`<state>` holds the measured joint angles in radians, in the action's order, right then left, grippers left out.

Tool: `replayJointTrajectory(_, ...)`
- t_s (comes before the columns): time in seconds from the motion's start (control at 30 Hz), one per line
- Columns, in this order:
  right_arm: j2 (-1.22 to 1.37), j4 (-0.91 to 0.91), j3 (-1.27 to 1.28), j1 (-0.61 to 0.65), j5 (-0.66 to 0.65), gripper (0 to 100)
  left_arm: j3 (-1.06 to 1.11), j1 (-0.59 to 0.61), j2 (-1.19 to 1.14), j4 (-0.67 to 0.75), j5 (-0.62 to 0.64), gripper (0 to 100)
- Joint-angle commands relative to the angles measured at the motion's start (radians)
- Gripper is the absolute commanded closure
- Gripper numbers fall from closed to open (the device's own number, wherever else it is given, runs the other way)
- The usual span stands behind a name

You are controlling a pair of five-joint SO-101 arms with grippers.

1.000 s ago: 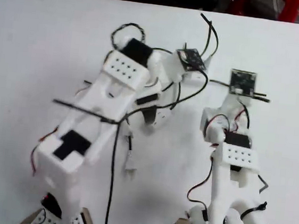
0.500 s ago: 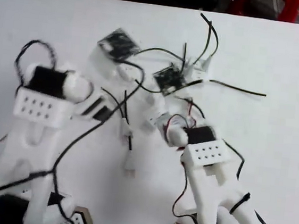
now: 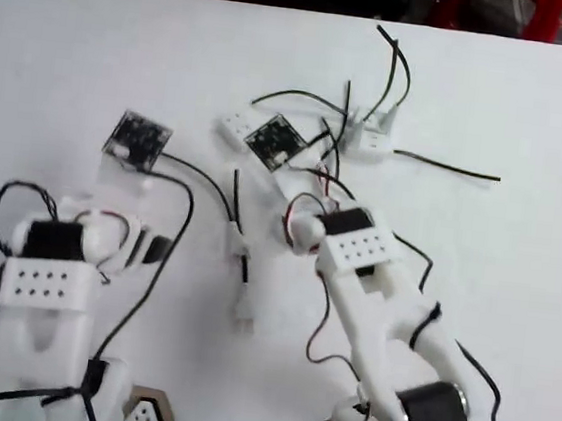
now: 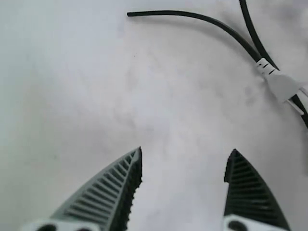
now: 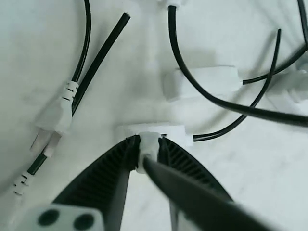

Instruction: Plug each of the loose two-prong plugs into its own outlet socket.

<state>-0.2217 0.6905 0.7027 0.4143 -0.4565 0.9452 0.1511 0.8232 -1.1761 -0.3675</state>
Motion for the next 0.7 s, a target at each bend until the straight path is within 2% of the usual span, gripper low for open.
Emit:
replayJointTrajectory(0.0, 0.019, -0.016, -0.066, 0.010, -0.034, 98.1, 0.152, 0.027, 0.076, 0.153, 0.012, 72)
replayJointTrajectory(0.27, 0.082, -0.022, -0.068, 0.021, -0.066, 98.1, 0.308, 0.038, 0.102, 0.282, 0.006, 72)
replayJointTrajectory(0.67, 0.027, 0.022, -0.023, 0.062, -0.003, 98.1, 0.327, 0.038, 0.102, 0.284, 0.005, 72)
